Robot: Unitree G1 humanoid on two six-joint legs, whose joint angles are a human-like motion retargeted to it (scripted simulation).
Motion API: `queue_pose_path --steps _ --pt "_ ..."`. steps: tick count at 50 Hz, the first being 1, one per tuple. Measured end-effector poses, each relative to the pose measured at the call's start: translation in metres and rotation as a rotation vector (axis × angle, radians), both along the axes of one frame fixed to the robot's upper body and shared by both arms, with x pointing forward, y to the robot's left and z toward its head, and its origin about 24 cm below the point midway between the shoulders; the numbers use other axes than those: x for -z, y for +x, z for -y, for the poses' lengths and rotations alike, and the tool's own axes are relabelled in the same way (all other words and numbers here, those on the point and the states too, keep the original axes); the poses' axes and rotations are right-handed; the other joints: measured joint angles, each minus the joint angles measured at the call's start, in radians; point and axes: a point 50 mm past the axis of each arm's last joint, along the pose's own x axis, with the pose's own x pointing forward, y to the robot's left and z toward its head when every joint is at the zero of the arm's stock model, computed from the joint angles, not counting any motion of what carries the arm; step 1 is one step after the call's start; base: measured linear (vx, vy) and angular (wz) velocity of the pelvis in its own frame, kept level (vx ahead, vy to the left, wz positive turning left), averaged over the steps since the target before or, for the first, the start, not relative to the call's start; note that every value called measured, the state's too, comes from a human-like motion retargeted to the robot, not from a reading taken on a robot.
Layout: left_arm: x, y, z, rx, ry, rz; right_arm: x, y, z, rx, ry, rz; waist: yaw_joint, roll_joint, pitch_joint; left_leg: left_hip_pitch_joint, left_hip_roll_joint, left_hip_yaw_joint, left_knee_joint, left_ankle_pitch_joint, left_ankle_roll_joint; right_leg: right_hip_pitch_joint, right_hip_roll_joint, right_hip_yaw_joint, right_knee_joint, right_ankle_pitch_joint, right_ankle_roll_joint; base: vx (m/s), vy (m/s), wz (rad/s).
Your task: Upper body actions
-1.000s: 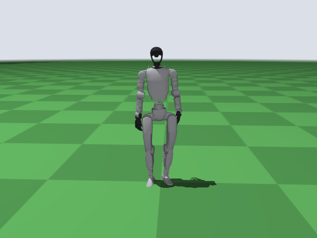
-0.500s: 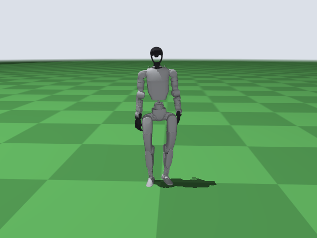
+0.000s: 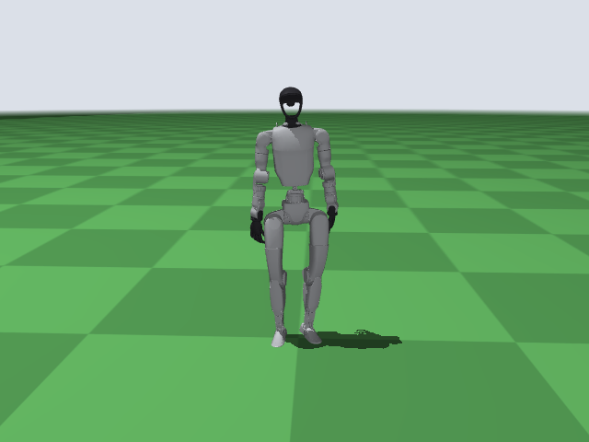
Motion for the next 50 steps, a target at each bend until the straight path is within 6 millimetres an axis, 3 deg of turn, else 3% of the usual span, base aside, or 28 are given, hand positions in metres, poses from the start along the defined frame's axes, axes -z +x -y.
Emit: queue_pose_path --steps 50 --pt "0.0000 -0.0002 0.0010 -0.001 -0.003 -0.002 0.0000 0.0016 0.0001 -0.020 0.000 0.003 -0.006 0.004 -0.003 -0.002 -0.002 -0.003 -0.001 -0.001 0.001 -0.002 0.000 -0.003 0.000 0.000 0.001 0.00 0.00 0.00"
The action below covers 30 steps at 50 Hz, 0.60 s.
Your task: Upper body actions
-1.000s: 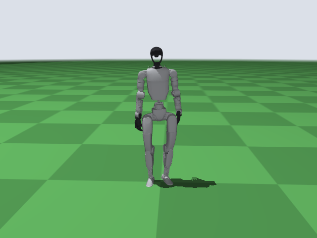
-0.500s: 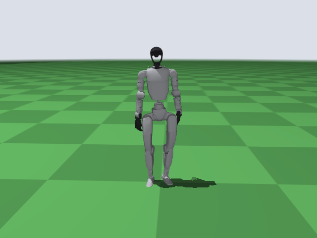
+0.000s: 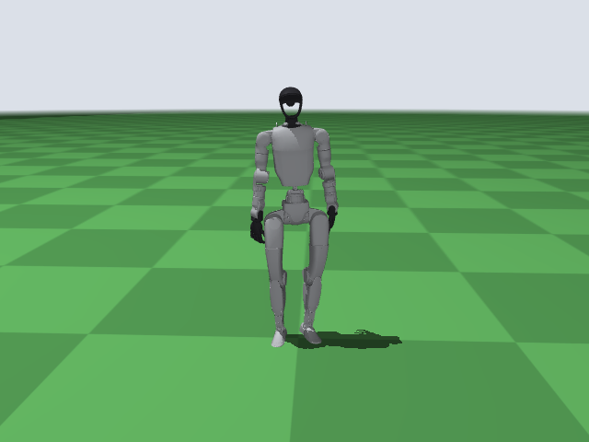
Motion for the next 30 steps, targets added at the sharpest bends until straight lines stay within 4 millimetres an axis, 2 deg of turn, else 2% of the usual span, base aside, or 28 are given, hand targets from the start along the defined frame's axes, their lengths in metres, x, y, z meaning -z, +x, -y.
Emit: queue_pose_path --steps 30 --pt "0.0000 -0.0007 0.0008 -0.006 -0.001 -0.001 0.0000 -0.0008 0.0000 -0.011 -0.001 -0.003 -0.002 0.002 -0.002 0.000 -0.001 -0.002 0.000 -0.001 0.000 0.000 0.000 -0.002 -0.001 -0.001 0.000 0.00 0.00 0.00"
